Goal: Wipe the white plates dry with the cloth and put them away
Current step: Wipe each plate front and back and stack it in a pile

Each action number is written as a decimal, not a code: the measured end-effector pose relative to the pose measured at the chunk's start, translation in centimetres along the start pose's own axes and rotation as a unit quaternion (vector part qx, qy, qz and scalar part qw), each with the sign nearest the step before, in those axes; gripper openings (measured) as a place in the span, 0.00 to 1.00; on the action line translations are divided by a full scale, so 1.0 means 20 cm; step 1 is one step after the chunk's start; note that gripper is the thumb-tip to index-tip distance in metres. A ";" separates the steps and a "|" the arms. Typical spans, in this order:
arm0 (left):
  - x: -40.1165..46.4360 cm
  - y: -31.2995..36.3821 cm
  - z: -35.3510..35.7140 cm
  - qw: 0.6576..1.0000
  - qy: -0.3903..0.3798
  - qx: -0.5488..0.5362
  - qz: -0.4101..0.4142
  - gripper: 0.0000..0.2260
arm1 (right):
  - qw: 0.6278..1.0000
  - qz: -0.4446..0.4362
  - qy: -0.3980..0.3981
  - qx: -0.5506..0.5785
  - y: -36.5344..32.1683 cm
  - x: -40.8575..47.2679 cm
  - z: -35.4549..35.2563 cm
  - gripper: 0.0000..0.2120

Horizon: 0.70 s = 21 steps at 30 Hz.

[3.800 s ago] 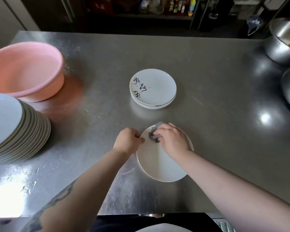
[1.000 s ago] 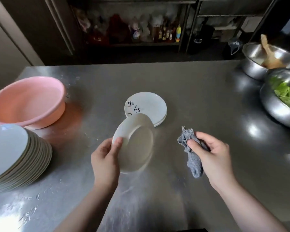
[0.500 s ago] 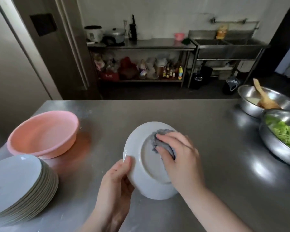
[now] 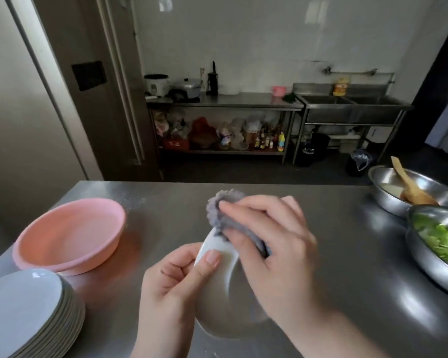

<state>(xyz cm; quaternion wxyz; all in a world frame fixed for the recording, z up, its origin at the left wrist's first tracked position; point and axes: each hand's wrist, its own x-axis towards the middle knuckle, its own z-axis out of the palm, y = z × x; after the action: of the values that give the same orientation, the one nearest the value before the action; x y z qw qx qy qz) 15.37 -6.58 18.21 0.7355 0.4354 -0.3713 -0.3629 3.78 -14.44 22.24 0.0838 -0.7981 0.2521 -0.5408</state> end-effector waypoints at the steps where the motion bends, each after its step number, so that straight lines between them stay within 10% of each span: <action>1: 0.01 0.00 0.00 1.000 -0.003 -0.004 0.007 0.15 | 0.999 -0.040 -0.021 -0.005 -0.01 -0.01 0.00 0.12; 6: 0.02 0.01 -0.01 0.999 0.022 0.021 0.013 0.17 | 0.994 0.111 0.019 0.019 0.14 0.10 -0.07 0.11; 12: 0.04 0.03 -0.03 0.999 0.034 -0.009 -0.019 0.15 | 0.996 -0.048 -0.064 0.025 0.04 0.05 -0.01 0.13; 16: 0.06 0.05 -0.02 0.989 0.070 -0.095 -0.093 0.06 | 0.987 0.131 -0.044 0.077 0.19 0.16 -0.07 0.10; 21: 0.11 0.09 0.00 0.951 0.173 -0.211 -0.142 0.18 | 0.973 0.213 0.026 0.087 0.27 -0.01 -0.09 0.11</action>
<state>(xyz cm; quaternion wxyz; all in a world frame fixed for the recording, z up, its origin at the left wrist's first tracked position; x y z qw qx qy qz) 16.80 -7.87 20.30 0.8044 0.3746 -0.0870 -0.4529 0.44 -18.72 20.57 0.2599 -0.7012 0.3703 -0.5511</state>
